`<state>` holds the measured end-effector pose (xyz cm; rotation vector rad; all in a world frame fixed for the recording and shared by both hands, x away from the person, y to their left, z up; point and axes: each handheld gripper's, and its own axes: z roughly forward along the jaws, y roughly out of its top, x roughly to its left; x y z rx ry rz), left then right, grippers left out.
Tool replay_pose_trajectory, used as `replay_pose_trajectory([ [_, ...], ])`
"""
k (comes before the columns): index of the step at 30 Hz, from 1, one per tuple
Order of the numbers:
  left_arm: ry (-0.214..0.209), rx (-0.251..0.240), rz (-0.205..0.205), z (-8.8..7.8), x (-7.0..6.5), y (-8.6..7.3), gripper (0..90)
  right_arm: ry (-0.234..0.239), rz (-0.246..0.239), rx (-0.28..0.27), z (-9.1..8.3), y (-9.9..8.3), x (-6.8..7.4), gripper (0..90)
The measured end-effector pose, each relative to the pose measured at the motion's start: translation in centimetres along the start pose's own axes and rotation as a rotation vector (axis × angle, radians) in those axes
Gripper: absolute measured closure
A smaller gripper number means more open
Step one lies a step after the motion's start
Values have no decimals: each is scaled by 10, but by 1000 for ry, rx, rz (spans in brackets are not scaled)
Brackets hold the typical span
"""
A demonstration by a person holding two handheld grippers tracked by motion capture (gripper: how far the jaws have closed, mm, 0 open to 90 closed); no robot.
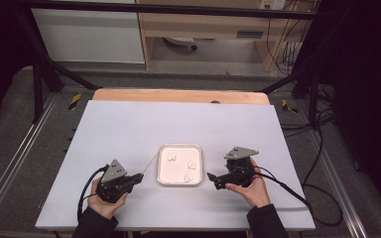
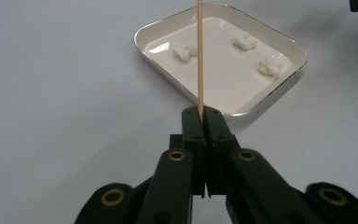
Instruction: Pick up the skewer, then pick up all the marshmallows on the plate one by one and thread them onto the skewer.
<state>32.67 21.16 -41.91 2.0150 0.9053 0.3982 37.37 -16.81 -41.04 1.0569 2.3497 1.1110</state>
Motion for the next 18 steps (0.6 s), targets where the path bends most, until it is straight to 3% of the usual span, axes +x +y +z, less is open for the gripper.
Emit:
replay_pose_trajectory([
  [18, 0, 0, 2, 3, 2, -2, 890, 32, -1, -10, 43, 30, 16, 10],
])
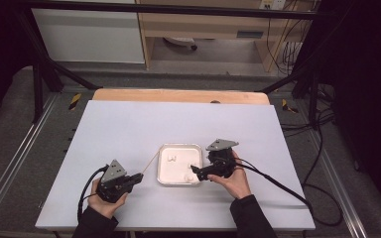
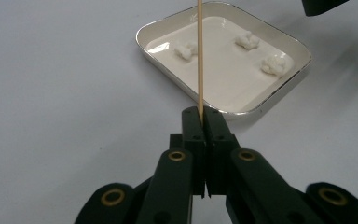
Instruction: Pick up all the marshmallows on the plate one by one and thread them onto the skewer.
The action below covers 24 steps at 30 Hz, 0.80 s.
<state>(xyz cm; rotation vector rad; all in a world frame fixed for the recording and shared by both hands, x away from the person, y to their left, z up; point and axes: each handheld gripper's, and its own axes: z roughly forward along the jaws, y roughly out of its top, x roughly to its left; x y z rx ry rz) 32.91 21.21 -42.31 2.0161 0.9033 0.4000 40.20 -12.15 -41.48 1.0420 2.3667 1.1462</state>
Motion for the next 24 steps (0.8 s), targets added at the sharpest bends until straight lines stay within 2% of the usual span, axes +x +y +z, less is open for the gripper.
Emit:
replay_pose_trajectory([
  [9, -4, -5, -8, -1, 2, -1, 890, 12, 1, 13, 22, 11, 6, 30],
  [11, -5, -5, -9, 0, 1, -1, 890, 26, 13, -7, 28, 12, 6, 50],
  [14, -5, -5, -7, 0, 2, -1, 890, 31, 6, 15, 37, 12, 6, 74],
  [17, -7, -3, -8, 1, 2, -1, 890, 40, -12, 38, 45, 11, 7, 134],
  [20, -8, -1, -7, 1, 1, -1, 890, 58, -22, 43, 47, 10, 9, 239],
  [24, -8, -2, -10, 1, 1, -1, 889, 46, -21, 68, 44, 9, 10, 346],
])
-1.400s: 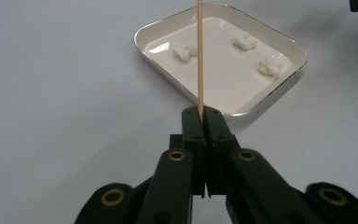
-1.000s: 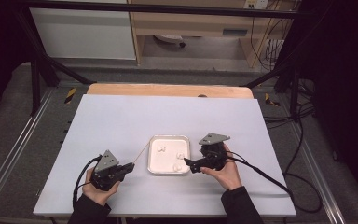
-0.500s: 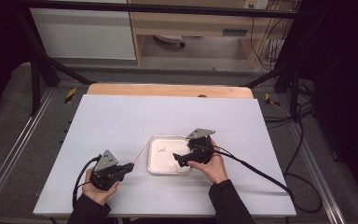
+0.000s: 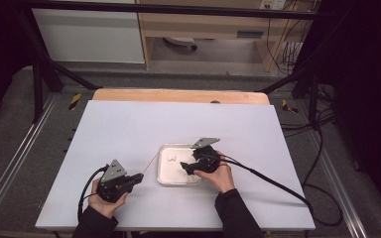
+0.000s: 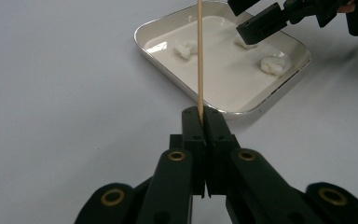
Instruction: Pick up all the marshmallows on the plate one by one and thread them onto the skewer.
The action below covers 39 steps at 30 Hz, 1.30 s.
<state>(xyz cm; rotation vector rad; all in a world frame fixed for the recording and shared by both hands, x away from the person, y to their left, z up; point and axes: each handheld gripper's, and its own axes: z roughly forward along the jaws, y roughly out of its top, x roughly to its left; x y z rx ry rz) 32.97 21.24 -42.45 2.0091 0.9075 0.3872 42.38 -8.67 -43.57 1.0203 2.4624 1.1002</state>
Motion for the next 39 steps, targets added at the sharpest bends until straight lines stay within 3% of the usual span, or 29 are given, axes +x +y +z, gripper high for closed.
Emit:
replay_pose_trajectory([
  [12, -1, -1, 3, 1, -1, 1, 890, -12, -13, 67, 2, -6, 0, 530],
  [21, 0, 0, 8, 1, -3, 1, 890, -5, 23, 48, 1, -13, -1, 632],
  [28, 1, -1, 12, 1, -3, 1, 889, -21, 4, 39, -1, -16, -1, 703],
  [39, -1, -2, 14, 3, -5, 1, 890, 33, 24, -29, -21, -8, -4, 742],
])
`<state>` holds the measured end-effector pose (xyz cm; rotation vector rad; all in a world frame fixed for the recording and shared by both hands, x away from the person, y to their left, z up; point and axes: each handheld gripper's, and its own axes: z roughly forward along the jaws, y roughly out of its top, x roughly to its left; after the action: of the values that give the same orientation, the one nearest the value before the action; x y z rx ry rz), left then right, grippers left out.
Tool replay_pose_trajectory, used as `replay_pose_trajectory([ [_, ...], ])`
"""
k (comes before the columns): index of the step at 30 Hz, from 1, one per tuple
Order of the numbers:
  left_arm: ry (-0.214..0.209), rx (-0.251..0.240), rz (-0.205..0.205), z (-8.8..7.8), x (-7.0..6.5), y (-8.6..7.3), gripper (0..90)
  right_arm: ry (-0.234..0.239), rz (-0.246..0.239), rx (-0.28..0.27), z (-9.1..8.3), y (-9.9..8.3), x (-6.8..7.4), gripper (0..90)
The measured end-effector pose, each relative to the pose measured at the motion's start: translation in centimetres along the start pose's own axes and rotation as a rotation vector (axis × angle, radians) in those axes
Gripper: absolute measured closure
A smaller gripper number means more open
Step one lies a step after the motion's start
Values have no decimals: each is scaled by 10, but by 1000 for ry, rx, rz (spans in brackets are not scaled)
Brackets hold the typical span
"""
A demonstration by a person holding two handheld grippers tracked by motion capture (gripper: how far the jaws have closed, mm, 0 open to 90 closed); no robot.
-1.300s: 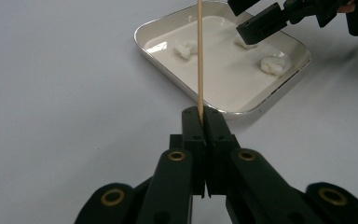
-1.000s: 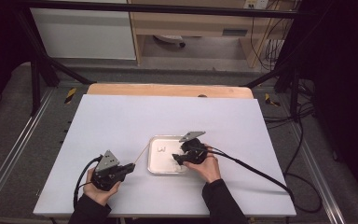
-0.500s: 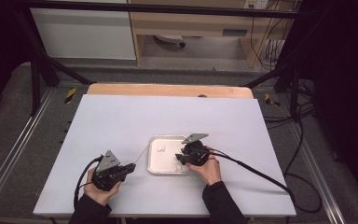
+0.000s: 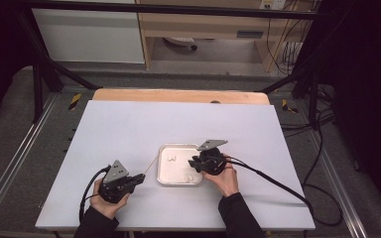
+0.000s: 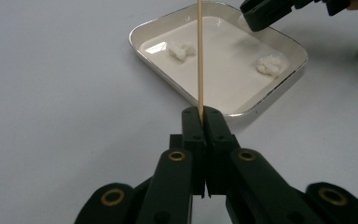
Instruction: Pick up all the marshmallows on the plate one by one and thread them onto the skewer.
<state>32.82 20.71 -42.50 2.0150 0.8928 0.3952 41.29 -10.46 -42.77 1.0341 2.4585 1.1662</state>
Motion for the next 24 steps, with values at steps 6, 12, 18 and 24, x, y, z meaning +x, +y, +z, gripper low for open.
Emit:
replay_pose_trajectory([
  [6, -4, -7, 8, 1, -3, 0, 889, 25, 22, -50, -19, 4, -3, 752],
  [12, -10, -21, 22, 2, -8, 2, 890, 65, 56, -121, -38, 6, -7, 757],
  [18, -17, -32, 31, 2, -12, 3, 890, 90, 65, -166, -52, 6, -10, 762],
  [24, -25, -47, 37, 5, -18, 4, 890, 116, 77, -217, -62, 8, -11, 766],
])
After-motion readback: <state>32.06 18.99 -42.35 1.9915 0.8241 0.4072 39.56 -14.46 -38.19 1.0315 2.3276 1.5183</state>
